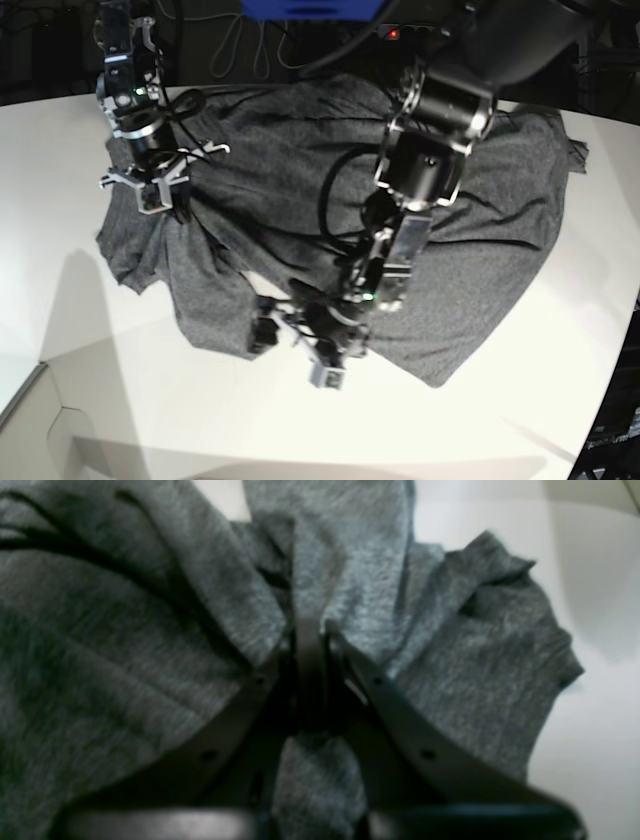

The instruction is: Layout the t-shirt on the table in an organized manner, then fold the t-shirt properly

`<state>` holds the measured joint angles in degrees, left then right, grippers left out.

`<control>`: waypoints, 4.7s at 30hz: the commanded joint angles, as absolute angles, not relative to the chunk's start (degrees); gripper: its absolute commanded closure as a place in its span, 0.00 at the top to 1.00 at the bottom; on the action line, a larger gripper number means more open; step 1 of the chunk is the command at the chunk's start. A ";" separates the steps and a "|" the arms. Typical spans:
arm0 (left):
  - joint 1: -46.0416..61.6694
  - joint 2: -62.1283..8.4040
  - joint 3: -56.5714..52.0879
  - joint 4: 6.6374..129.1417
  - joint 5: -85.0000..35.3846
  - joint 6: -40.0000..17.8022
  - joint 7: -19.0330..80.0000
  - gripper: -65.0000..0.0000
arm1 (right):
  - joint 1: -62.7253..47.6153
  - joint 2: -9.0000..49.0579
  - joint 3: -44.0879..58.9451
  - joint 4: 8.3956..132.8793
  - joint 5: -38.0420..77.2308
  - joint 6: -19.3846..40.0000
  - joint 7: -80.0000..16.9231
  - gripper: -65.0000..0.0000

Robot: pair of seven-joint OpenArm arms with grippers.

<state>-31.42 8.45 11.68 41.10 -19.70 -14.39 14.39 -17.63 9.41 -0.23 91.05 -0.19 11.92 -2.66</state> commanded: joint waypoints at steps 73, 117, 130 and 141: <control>-1.45 -8.04 -12.62 82.24 -33.54 -5.93 21.58 0.28 | 5.14 8.57 -6.02 83.91 -0.04 12.00 -13.49 0.57; -12.00 -2.07 -1.01 75.74 -33.45 -5.93 21.41 0.29 | 7.43 2.42 -14.64 79.08 -0.04 26.51 -15.52 0.10; -28.26 4.18 9.19 47.87 -33.01 -5.93 21.23 0.74 | 2.86 6.90 -3.91 80.40 -0.04 26.51 -15.52 0.27; -28.97 3.74 24.48 40.13 -33.27 -6.02 10.51 0.64 | 0.40 6.90 0.13 85.23 -0.04 26.51 -15.52 0.30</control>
<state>-27.62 3.68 24.64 39.57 -33.04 -5.85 10.87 -0.38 6.63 -0.05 84.03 -1.02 26.33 -16.95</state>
